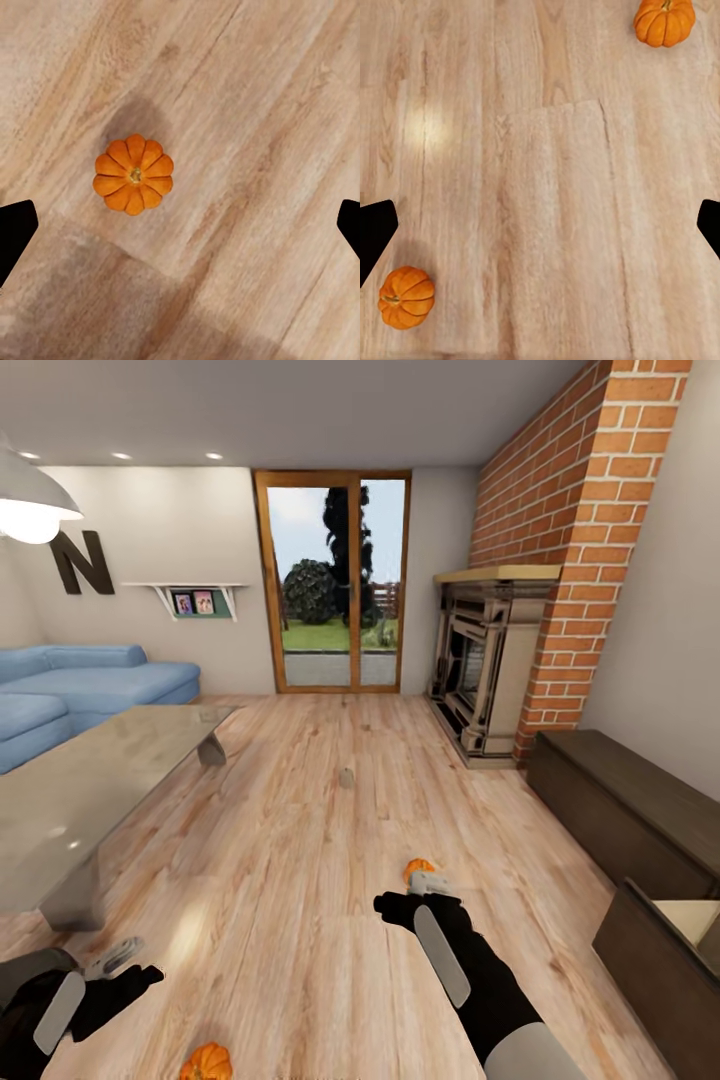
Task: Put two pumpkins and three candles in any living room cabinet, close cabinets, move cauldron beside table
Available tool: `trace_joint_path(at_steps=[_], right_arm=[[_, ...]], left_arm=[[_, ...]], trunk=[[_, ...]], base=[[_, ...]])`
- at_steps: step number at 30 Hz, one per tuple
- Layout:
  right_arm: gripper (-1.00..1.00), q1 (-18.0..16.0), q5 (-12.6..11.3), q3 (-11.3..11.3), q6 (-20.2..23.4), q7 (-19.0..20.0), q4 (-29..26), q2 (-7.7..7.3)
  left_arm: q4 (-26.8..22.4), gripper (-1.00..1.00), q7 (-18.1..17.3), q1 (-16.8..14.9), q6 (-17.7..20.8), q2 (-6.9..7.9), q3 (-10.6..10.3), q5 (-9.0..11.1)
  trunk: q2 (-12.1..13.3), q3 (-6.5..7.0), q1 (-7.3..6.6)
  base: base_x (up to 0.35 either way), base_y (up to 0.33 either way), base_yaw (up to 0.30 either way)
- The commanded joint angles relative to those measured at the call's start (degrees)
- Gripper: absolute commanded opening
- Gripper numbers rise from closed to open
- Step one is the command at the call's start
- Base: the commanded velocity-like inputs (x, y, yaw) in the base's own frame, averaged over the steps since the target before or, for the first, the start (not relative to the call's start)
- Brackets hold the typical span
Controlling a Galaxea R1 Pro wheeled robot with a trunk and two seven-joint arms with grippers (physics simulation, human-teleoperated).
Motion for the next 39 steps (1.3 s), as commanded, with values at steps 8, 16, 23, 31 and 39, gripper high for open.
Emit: trace_joint_path(at_steps=[8,16,23,31,39], right_arm=[[1.00,0.0,0.0,0.1,0.1,0.0,-0.1,0.04],[1.00,0.0,0.0,0.1,0.3,-0.1,-0.6,0.04],[1.00,0.6,-0.5,0.0,7.0,-0.1,-11.3,0.04],[1.00,1.6,-7.1,0.0,10.6,-0.3,-20.4,0.04],[1.00,1.6,-7.9,1.8,12.0,-0.2,-24.2,0.04]], left_arm=[[0.0,1.00,0.0,0.0,-0.1,-0.03,0.0,0.0],[0.0,1.00,0.0,0.0,-1.6,-0.16,0.0,0.1],[0.1,1.00,-1.2,0.0,-2.8,-0.40,0.0,0.2],[2.9,1.00,-6.7,0.0,-3.2,-0.36,0.0,0.1],[3.8,1.00,-7.5,0.0,-3.2,-0.36,0.0,0.2]], trunk=[[-3.2,-1.44,1.76],[-6.4,-2.88,3.52],[-9.2,-4.21,5.06],[-12.4,-5.70,6.82],[-15.7,-7.14,8.57]], base=[[0.000,0.000,0.279],[0.000,0.000,0.292],[0.000,0.000,0.292],[0.000,0.000,0.090],[0.000,0.000,0.004]])
